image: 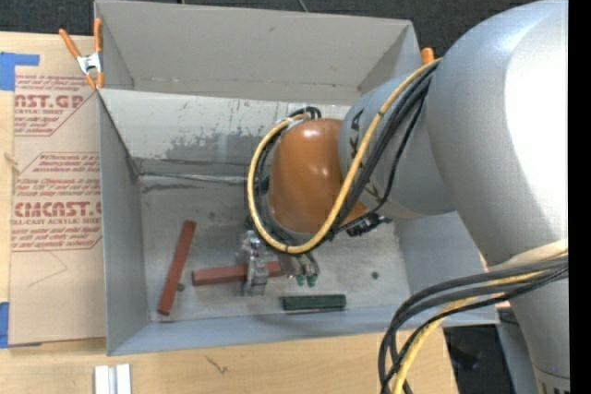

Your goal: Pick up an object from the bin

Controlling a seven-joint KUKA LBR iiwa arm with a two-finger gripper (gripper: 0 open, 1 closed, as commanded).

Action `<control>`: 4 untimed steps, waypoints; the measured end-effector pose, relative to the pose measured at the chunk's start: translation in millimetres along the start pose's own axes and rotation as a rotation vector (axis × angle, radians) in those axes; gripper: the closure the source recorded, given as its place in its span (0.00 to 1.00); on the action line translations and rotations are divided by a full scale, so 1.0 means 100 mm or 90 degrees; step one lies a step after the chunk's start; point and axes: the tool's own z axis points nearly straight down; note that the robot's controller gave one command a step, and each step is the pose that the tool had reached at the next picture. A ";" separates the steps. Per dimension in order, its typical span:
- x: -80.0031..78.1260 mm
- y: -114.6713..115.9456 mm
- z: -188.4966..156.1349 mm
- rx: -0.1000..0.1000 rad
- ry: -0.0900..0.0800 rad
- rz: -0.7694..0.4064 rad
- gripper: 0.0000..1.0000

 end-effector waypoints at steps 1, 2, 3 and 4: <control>0.01 -0.05 -1.18 0.000 -0.002 -0.018 1.00; 0.01 -0.05 -1.18 0.000 -0.001 -0.018 1.00; 0.01 -0.05 -1.18 0.000 -0.001 -0.018 1.00; 0.01 -0.05 -1.18 0.000 -0.001 -0.018 1.00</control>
Offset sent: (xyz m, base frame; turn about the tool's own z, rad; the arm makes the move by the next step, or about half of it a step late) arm 0.0000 0.0000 0.0000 0.0000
